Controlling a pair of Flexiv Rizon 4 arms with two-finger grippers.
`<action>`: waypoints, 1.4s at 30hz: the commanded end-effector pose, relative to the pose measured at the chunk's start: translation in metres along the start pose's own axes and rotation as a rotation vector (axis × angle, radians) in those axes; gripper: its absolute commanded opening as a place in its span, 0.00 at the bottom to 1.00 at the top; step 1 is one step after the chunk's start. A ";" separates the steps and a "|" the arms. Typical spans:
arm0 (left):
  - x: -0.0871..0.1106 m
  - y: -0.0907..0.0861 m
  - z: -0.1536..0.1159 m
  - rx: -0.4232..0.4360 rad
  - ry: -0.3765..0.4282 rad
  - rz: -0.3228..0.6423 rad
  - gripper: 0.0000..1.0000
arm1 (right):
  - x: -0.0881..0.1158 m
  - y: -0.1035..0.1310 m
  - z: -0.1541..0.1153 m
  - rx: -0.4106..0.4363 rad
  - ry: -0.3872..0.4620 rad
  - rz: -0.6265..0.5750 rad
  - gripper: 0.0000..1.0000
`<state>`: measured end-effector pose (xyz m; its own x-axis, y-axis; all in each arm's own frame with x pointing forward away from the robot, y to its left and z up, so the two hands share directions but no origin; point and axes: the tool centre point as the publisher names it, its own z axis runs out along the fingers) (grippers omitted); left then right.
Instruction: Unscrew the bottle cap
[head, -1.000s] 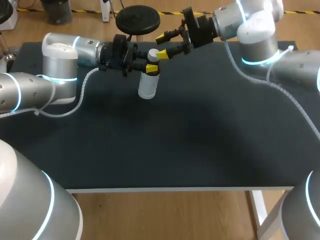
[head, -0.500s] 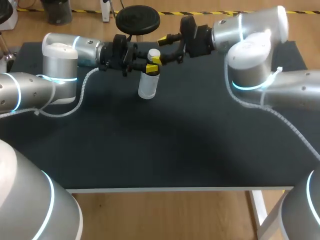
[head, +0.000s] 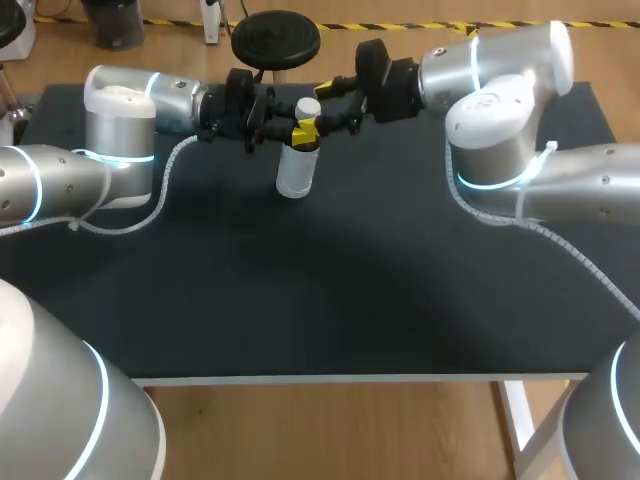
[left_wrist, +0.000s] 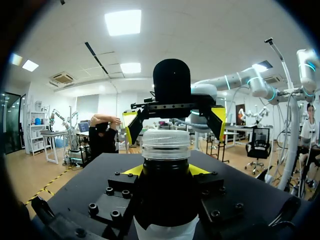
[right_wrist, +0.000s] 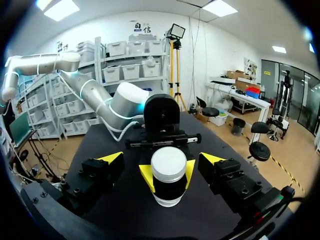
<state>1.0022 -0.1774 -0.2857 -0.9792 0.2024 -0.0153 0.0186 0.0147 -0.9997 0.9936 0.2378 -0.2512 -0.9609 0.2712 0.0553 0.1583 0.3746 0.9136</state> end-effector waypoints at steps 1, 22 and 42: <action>-0.002 0.001 -0.001 0.003 0.007 0.000 0.00 | -0.006 0.000 0.002 0.015 0.014 0.000 1.00; -0.002 0.001 -0.001 0.003 0.007 0.000 0.00 | -0.004 0.001 0.006 0.026 0.036 -0.014 0.00; -0.002 0.001 -0.001 0.003 0.007 0.000 0.00 | -0.008 -0.004 0.007 0.174 0.374 -0.329 0.00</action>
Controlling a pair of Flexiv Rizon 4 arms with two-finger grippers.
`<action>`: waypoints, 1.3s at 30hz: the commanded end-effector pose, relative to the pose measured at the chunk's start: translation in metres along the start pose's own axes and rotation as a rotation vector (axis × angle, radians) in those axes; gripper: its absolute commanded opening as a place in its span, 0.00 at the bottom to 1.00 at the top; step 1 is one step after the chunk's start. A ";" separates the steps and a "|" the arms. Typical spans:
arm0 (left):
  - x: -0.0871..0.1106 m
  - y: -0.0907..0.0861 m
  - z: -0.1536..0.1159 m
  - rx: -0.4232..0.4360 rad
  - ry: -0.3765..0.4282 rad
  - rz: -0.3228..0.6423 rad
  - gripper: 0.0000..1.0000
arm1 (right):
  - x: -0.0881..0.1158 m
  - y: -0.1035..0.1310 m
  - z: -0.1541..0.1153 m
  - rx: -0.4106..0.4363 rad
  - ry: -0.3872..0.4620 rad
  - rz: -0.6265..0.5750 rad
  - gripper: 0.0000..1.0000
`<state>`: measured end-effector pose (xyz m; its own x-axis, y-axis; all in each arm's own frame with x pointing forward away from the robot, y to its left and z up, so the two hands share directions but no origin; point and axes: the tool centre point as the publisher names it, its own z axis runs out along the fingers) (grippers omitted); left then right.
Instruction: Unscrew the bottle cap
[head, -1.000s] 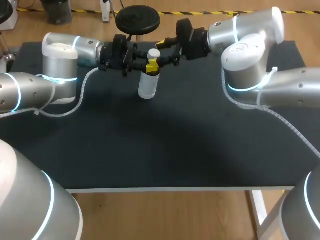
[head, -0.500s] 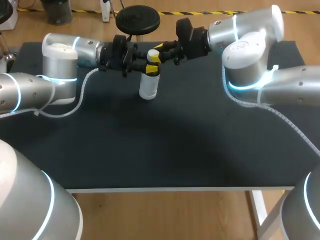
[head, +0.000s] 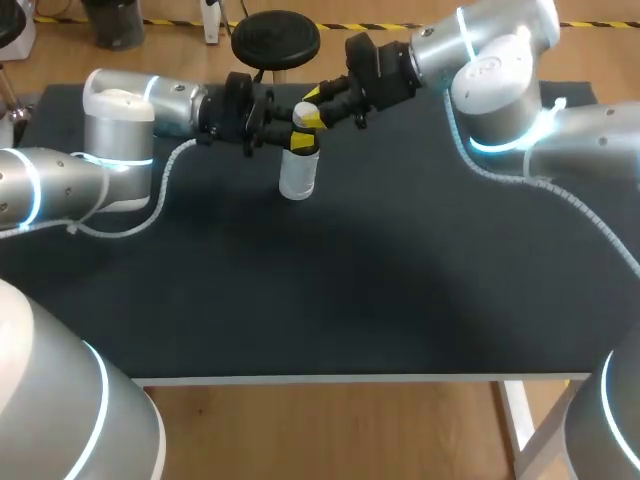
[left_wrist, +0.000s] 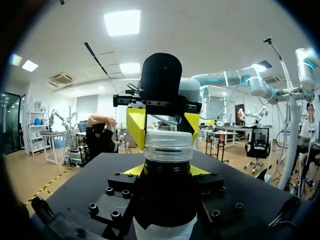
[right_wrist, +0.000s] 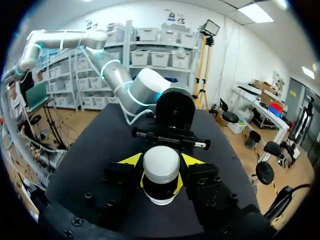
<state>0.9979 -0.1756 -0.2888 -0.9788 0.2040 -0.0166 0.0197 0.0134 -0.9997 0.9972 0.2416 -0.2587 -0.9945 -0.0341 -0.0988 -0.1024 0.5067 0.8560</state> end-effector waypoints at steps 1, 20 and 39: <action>-0.007 -0.002 0.000 0.002 0.005 -0.001 0.00 | -0.006 -0.001 -0.002 0.053 0.185 -0.074 0.00; -0.007 -0.002 0.000 0.002 0.005 -0.001 0.00 | -0.002 0.006 -0.003 0.087 0.473 -0.373 0.00; -0.007 -0.002 0.000 0.002 0.005 -0.001 0.00 | -0.022 0.010 -0.042 0.014 0.484 -0.407 0.00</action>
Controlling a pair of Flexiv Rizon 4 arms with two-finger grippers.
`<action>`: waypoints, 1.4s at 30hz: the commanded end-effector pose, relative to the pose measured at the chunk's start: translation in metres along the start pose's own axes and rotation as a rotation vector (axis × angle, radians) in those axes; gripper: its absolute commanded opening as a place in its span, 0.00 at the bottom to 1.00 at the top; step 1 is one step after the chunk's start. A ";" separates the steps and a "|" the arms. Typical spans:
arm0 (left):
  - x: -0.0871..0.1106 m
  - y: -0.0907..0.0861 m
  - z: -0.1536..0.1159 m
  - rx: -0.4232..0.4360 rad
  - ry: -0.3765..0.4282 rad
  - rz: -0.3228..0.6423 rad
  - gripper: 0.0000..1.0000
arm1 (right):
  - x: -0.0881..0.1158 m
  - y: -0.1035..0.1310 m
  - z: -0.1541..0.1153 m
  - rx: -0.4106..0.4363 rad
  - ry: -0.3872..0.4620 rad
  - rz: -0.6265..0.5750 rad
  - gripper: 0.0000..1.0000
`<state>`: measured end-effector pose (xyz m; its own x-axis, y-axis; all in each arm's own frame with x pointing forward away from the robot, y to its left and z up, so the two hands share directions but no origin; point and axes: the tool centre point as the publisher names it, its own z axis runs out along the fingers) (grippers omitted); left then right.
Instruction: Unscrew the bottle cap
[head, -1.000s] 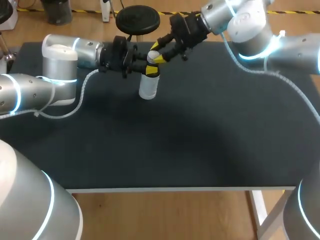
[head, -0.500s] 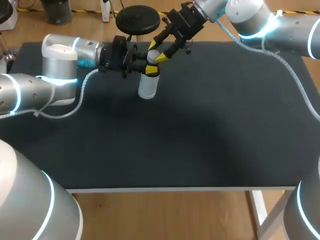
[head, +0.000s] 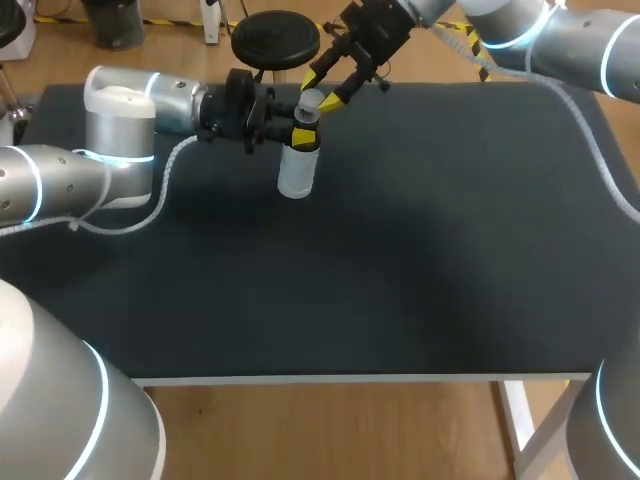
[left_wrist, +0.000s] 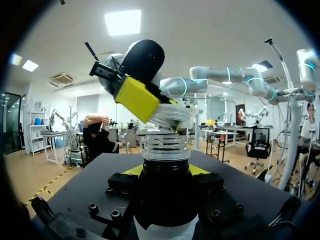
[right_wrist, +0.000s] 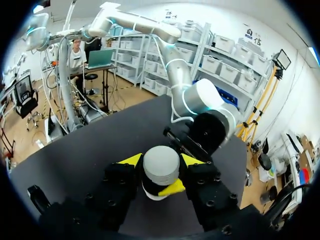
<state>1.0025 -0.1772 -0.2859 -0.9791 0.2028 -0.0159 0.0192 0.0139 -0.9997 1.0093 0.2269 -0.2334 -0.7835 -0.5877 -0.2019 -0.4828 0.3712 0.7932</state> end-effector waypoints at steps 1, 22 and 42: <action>-0.002 0.001 -0.001 0.002 0.006 -0.001 0.00 | 0.003 -0.008 -0.024 0.012 0.028 0.025 0.00; -0.002 0.001 -0.001 0.002 0.006 -0.001 0.00 | 0.058 -0.126 -0.105 0.140 -0.369 0.461 0.00; -0.002 0.001 -0.001 0.002 0.006 -0.001 0.00 | 0.071 -0.168 -0.122 0.295 -0.453 0.616 1.00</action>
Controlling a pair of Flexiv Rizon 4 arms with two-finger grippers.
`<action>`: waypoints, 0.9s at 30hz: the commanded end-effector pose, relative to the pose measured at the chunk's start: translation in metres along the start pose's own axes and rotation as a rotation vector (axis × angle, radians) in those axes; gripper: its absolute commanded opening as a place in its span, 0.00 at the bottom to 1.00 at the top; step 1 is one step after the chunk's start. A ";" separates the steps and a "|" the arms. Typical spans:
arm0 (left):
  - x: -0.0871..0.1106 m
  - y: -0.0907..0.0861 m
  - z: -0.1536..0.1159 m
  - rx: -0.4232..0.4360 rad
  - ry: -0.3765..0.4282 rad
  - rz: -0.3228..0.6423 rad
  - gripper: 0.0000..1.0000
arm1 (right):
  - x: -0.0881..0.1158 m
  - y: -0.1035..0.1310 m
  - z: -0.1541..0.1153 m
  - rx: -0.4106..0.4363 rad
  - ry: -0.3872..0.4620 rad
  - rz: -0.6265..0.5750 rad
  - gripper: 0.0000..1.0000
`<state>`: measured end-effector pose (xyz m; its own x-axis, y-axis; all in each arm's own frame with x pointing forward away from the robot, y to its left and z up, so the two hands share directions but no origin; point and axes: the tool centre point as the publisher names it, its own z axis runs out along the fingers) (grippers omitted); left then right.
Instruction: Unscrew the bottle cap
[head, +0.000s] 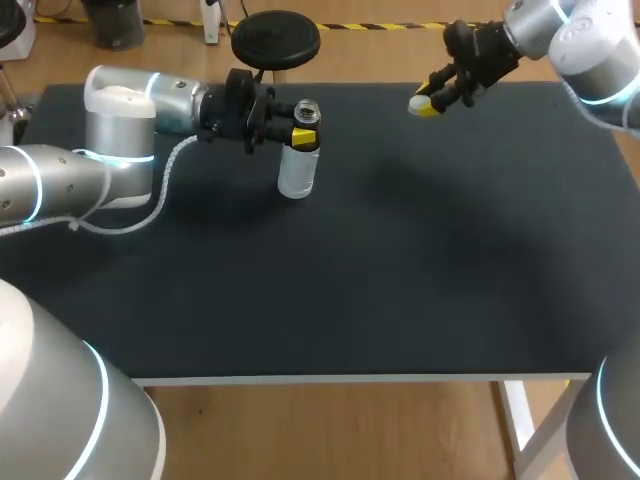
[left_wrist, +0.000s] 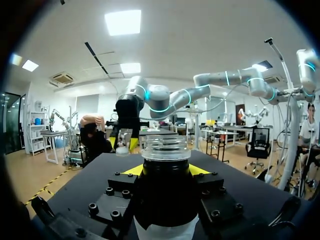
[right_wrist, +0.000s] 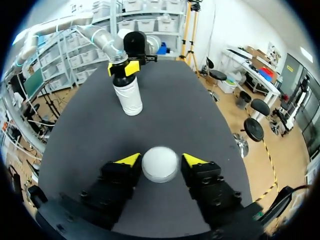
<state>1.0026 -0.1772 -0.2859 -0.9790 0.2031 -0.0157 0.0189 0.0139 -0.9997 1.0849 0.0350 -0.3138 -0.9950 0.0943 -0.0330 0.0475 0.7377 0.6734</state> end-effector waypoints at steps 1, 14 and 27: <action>-0.002 0.001 -0.001 0.002 0.006 0.000 0.00 | 0.003 0.002 -0.002 0.009 -0.016 0.004 1.00; -0.002 0.001 -0.001 0.002 0.006 0.000 0.00 | 0.002 0.000 -0.004 0.012 -0.033 0.038 1.00; -0.002 0.001 -0.001 0.002 0.006 0.000 1.00 | 0.000 0.002 -0.004 0.001 -0.035 0.044 1.00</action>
<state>1.0026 -0.1773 -0.2859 -0.9790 0.2031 -0.0157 0.0189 0.0137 -0.9997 1.0844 0.0346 -0.3101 -0.9880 0.1516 -0.0307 0.0912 0.7314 0.6759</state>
